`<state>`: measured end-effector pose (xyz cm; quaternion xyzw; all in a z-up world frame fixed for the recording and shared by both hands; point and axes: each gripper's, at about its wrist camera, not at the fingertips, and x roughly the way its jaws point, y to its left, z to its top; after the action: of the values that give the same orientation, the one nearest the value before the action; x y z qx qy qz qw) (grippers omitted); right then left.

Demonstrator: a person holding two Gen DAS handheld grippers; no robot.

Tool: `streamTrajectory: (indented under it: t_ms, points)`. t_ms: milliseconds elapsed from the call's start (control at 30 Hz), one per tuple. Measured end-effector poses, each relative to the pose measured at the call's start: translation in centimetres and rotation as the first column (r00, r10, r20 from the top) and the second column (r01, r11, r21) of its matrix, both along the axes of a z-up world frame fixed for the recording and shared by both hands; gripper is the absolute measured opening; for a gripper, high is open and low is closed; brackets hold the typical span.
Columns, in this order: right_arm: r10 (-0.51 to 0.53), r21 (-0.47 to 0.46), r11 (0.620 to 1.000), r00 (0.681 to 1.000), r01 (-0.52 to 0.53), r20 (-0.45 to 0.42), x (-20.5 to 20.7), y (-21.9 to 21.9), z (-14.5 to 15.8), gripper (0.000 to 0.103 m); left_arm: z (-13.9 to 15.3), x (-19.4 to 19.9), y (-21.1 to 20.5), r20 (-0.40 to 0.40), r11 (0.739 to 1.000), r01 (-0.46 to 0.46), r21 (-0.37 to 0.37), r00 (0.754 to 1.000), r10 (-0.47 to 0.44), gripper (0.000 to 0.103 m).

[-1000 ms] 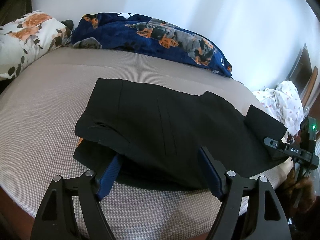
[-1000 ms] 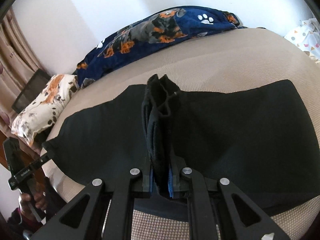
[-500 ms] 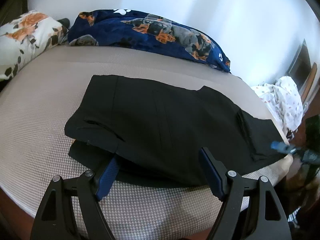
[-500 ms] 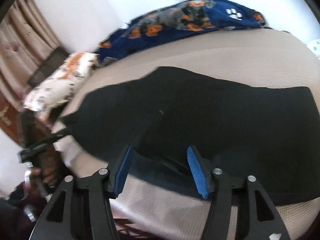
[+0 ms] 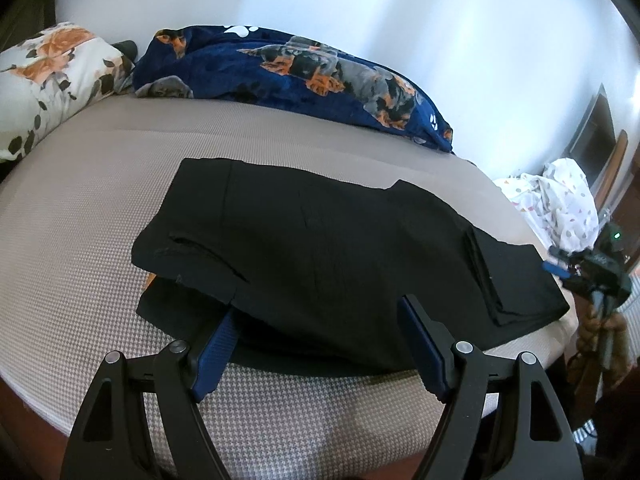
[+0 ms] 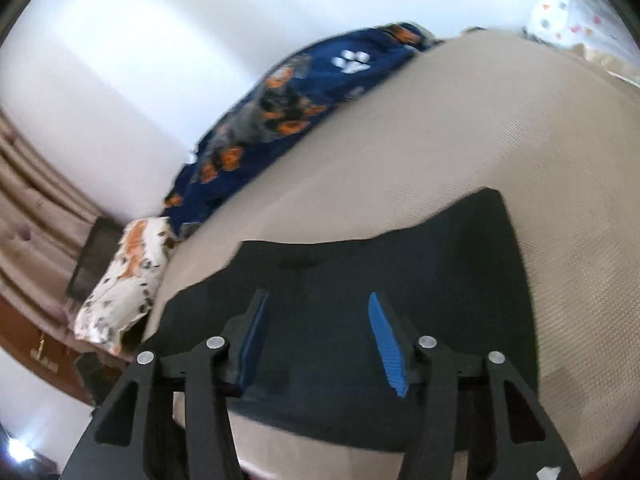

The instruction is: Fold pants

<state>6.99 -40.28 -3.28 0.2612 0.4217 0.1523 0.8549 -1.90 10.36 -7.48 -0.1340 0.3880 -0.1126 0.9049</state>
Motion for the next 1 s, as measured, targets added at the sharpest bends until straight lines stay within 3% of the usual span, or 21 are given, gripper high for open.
streamTrajectory:
  t_ms: [200,333,600,1000]
  points:
    - [-0.034,-0.027,0.999,0.997,0.032,-0.067,0.5,-0.2,-3.5,0.041,0.3,0.0,-0.7,0.01,0.998,0.004,0.062,1.0,-0.005,0.077]
    - [-0.052,-0.086,0.995,0.997,0.046,-0.062,0.3,0.3,-3.3,0.038,0.4,-0.1,-1.5,0.023,0.992,0.009,0.129,1.0,-0.012,0.077]
    - [-0.091,-0.188,0.979,0.994,0.078,-0.06,-0.1,1.7,-2.7,0.039,0.3,-0.2,-1.3,0.023,0.99,0.006,0.138,1.0,-0.009,0.077]
    - [-0.096,-0.296,0.951,0.995,0.085,-0.022,-0.4,3.9,-2.4,0.056,0.7,-0.8,-1.5,0.051,0.978,0.0,0.206,0.999,-0.011,0.077]
